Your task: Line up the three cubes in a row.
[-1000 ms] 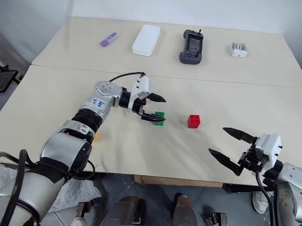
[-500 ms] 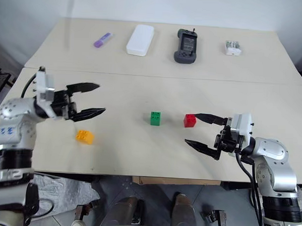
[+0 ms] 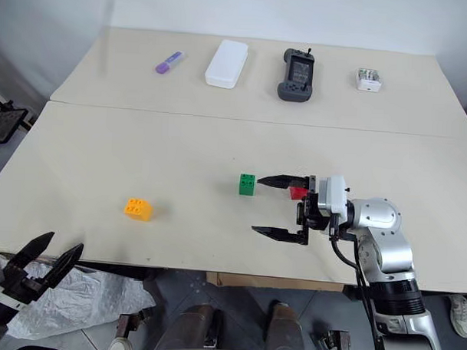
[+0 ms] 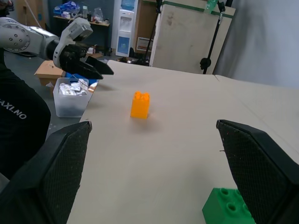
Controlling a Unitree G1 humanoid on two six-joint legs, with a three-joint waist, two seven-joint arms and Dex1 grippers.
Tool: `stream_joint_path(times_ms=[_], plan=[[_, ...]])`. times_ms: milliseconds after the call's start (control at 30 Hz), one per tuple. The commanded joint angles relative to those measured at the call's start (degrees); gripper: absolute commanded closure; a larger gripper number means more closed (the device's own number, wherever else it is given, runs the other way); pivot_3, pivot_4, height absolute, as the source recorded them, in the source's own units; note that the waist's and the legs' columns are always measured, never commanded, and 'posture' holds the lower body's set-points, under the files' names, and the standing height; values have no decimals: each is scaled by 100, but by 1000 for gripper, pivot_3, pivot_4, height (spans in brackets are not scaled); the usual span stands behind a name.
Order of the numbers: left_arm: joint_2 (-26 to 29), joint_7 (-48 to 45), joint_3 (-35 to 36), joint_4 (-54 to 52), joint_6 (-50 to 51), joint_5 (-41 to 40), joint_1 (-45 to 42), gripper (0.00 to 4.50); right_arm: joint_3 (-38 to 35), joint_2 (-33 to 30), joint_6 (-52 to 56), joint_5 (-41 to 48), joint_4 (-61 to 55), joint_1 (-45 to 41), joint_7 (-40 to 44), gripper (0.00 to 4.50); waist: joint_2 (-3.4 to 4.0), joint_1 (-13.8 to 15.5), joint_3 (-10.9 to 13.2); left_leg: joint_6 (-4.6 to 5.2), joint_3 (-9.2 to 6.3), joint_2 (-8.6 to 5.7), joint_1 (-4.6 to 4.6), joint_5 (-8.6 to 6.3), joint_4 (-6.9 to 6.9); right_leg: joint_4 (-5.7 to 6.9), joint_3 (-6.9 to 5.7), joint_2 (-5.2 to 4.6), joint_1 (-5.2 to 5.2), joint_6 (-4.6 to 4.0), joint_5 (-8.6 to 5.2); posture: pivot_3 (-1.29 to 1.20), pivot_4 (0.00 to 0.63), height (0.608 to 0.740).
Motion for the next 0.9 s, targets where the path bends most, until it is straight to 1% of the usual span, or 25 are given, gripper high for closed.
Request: stream_joint_path(times_ms=[33,167,200,300,367,500,600,700,733,800,833,867,900], plan=[[-214,417,-539,-730,-189,131,-51,151,-82,7,-188,24,41,-32,88,0,3,-26,-2,0,1,0,0,0,-1,3,1,1,0,0,0,0,150,740],[-675,1204,-1200,-1181,-362,451,-412,151,-174,-112,-154,28,81,115,89,0,4,-35,-3,19,3,1,-1,8,-4,17,0,6,-3,0,0,0,150,740],[-864,1480,-1387,-1254,-422,624,-493,151,-188,-156,-151,25,67,184,115,0,4,-34,-3,18,3,3,-2,8,-4,18,0,8,-5,-1,0,0,150,740],[-1172,2104,-1804,-1242,-610,1219,-563,151,-226,-219,-93,64,-33,326,83,0,6,-32,-4,19,8,1,-1,8,-6,17,1,10,-5,-1,0,0,150,740],[-1283,2436,-2001,-1180,-535,1453,-551,151,-236,-226,-38,95,-126,391,-2,0,6,-44,-4,20,14,4,-3,8,-5,15,2,14,-7,-1,0,0,150,740],[-1266,2502,-2360,-1228,-253,1349,-429,151,-223,-222,5,104,-274,509,-101,0,6,-33,-4,19,18,8,-3,7,-5,15,4,15,-9,-1,0,0,150,740],[-1204,2694,-2343,-1196,-196,1367,-440,706,-241,-240,10,92,-289,553,-145,0,6,-31,-4,20,18,8,-3,6,-5,11,5,13,-9,-1,0,0,150,740],[-1024,2600,-2373,-1146,-169,1295,-490,1590,-225,-240,21,78,-303,552,-187,0,7,-18,-4,20,16,8,-3,6,-5,10,3,12,-10,-1,0,0,150,740],[-927,2532,-2390,-1118,-179,1290,-518,1963,-219,-238,28,69,-312,552,-211,0,7,-18,-4,20,16,8,-3,6,-5,11,4,11,-10,-2,-1,0,150,740],[-606,2164,-2329,-977,-145,993,-787,2618,-234,-262,44,49,-343,586,-262,0,7,-15,-4,20,15,8,-4,6,-5,11,3,11,-10,-2,-1,0,150,740],[-406,1830,-2308,-916,-125,733,-951,2924,-264,-288,62,51,-361,609,-288,0,7,-4,-4,19,14,8,-4,6,-5,11,2,11,-11,-3,-1,0,150,740],[-144,1329,-2306,-889,-2,329,-1115,3046,-300,-322,87,53,-376,631,-316,0,7,-2,-4,19,10,7,-5,6,-4,11,0,9,-13,-5,-2,0,150,740],[308,696,-2344,-759,211,41,-1343,3046,-376,-391,92,64,-373,682,-320,0,7,-6,-4,19,10,7,-6,6,-3,11,0,8,-15,-7,-3,0,150,740]])
